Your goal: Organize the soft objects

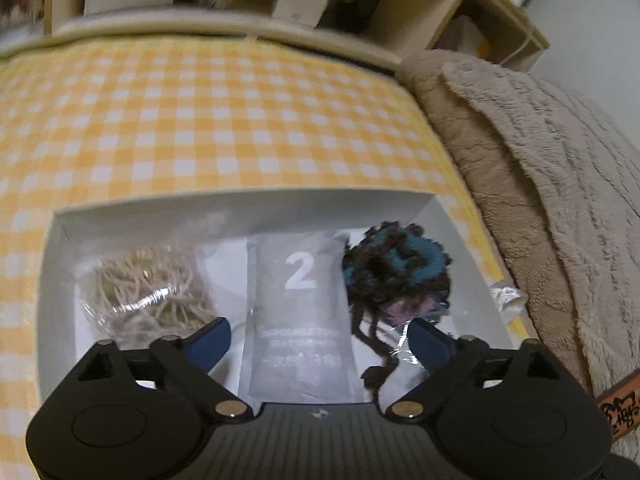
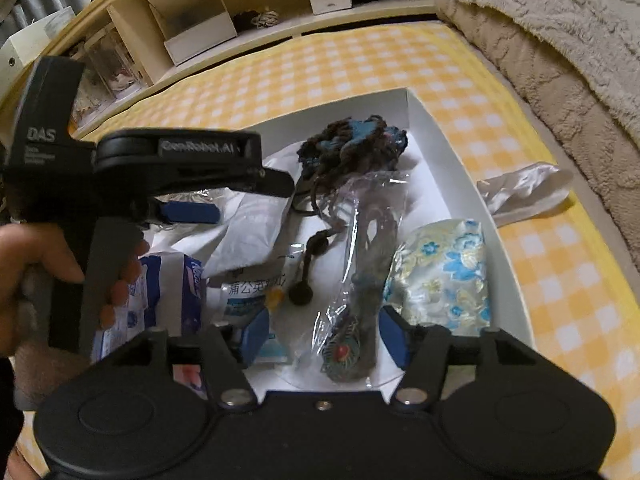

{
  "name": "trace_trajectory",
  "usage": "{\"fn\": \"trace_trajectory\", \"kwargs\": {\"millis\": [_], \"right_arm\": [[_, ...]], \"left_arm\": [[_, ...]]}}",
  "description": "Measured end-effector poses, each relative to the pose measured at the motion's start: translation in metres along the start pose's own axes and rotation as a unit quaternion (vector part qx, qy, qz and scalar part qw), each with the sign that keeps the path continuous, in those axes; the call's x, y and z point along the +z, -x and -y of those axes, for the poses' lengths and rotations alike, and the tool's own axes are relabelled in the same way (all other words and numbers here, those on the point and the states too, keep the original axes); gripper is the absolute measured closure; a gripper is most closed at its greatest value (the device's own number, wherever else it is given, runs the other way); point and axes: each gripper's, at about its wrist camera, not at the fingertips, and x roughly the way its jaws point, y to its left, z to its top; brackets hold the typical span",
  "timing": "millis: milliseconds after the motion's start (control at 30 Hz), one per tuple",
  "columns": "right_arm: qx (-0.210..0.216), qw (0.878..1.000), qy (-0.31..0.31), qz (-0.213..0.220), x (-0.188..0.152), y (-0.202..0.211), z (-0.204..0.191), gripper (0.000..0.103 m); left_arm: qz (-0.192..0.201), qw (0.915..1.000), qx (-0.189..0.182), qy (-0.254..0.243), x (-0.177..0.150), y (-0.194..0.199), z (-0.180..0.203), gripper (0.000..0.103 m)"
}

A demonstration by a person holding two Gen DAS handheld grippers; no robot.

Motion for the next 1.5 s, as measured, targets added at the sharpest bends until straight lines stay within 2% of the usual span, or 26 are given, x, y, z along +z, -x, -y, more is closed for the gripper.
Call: {"fn": "trace_trajectory", "kwargs": {"millis": [333,667,1100,1333,1500], "right_arm": [[-0.011,1.000,-0.001,0.023,0.002,0.031,-0.011,0.037],[-0.015,0.997,0.013,0.069,0.008,0.073,-0.034,0.034],[-0.014,0.991,0.050,0.123,0.005,0.120,-0.084,0.023],[-0.026,0.986,0.059,0.151,-0.007,0.142,-0.101,0.015],[-0.039,0.983,0.067,0.165,-0.020,0.155,-0.107,0.005]], "left_arm": [[0.047,0.9977,-0.010,-0.048,0.001,0.069,0.020,0.000],[0.099,0.9931,0.007,-0.063,-0.009,0.150,0.009,0.000],[0.177,0.9795,0.060,-0.075,-0.042,0.248,-0.024,0.000],[0.199,0.9722,0.098,-0.076,-0.070,0.277,-0.042,0.000],[0.205,0.9718,0.097,-0.064,-0.092,0.289,-0.055,0.000]]}}
